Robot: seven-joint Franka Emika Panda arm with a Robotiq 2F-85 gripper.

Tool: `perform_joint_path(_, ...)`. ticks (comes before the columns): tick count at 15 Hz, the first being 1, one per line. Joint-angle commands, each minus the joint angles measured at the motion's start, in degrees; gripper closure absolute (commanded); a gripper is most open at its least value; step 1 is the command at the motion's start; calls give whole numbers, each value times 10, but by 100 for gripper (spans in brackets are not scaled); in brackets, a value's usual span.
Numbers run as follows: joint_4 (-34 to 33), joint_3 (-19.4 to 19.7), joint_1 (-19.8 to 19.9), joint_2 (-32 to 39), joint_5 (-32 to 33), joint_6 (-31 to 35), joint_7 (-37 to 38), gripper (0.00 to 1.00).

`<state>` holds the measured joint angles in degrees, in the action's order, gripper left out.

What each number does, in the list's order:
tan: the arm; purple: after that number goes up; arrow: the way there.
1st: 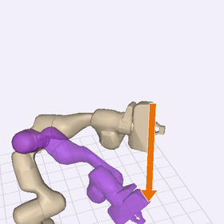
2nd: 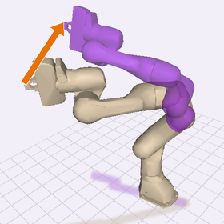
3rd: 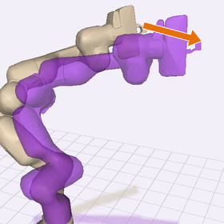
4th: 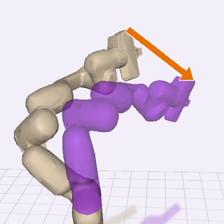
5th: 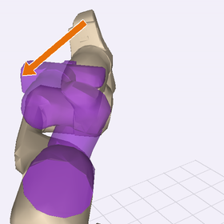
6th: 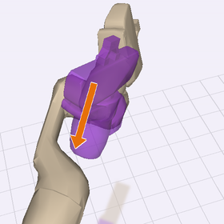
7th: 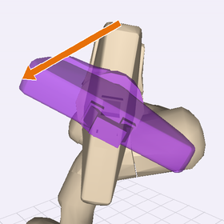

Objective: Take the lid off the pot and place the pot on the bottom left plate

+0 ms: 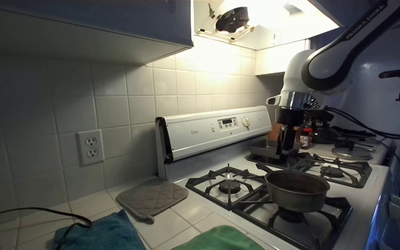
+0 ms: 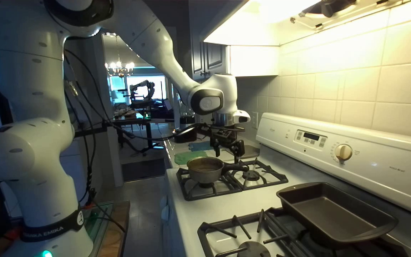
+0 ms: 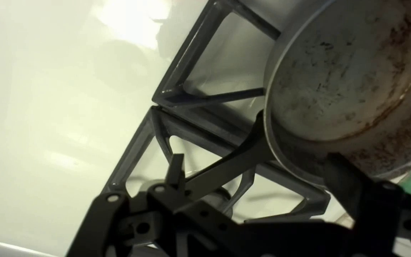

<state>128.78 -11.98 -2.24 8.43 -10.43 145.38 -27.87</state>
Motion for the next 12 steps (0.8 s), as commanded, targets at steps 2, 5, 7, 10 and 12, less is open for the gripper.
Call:
perform_joint_path(2, 12, 25, -9, -55, -8, -39, 120, 0)
perform_joint_path(5, 15, 39, -10, -82, -5, -69, 190, 0)
perform_joint_path(7, 21, 45, -10, -102, -16, -75, 214, 0)
perform_joint_path(10, 28, 52, -12, -123, -12, -75, 250, 0)
perform_joint_path(12, 34, 53, -13, -133, -4, -72, 271, 0)
